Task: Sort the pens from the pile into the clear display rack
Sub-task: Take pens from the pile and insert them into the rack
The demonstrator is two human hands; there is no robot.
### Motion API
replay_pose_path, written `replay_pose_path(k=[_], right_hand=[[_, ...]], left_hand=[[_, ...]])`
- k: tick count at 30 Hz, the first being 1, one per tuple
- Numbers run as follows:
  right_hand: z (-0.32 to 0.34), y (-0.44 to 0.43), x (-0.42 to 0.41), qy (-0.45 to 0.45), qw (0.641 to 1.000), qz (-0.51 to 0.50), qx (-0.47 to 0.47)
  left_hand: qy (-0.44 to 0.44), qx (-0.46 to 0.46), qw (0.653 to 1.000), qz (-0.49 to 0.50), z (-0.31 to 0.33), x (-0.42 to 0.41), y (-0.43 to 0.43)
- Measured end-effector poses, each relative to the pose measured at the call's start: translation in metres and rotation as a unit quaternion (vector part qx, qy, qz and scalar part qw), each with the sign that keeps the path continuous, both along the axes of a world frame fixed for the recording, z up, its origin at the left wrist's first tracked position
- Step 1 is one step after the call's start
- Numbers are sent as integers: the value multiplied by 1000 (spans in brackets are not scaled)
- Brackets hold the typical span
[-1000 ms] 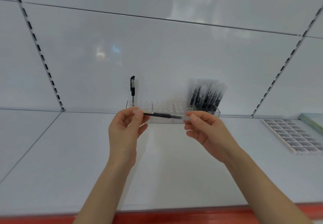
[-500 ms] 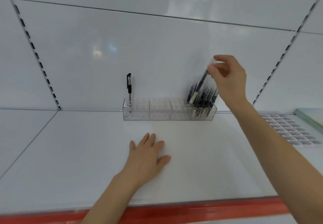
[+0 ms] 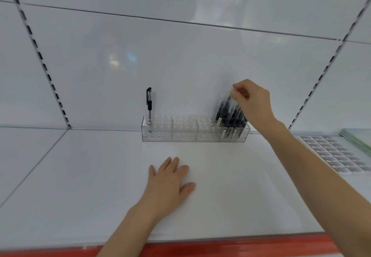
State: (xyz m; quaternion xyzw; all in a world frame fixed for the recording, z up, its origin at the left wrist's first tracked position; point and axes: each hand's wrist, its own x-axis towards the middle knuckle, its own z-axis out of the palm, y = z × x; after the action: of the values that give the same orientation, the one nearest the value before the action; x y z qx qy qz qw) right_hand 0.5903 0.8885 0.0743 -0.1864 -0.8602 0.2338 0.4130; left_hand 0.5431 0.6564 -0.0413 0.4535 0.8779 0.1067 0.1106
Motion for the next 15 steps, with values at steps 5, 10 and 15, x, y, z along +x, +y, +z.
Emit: replay_pose_path(k=[5, 10, 15], right_hand=[[-5, 0, -3, -50, 998, -6, 30], [-7, 3, -8, -67, 996, -15, 50], [-15, 6, -9, -106, 986, -39, 127]], left_hand=[[0, 4, 1000, 1, 0, 0, 0], [-1, 8, 1000, 2, -1, 0, 0], [3, 8, 1000, 2, -1, 0, 0]])
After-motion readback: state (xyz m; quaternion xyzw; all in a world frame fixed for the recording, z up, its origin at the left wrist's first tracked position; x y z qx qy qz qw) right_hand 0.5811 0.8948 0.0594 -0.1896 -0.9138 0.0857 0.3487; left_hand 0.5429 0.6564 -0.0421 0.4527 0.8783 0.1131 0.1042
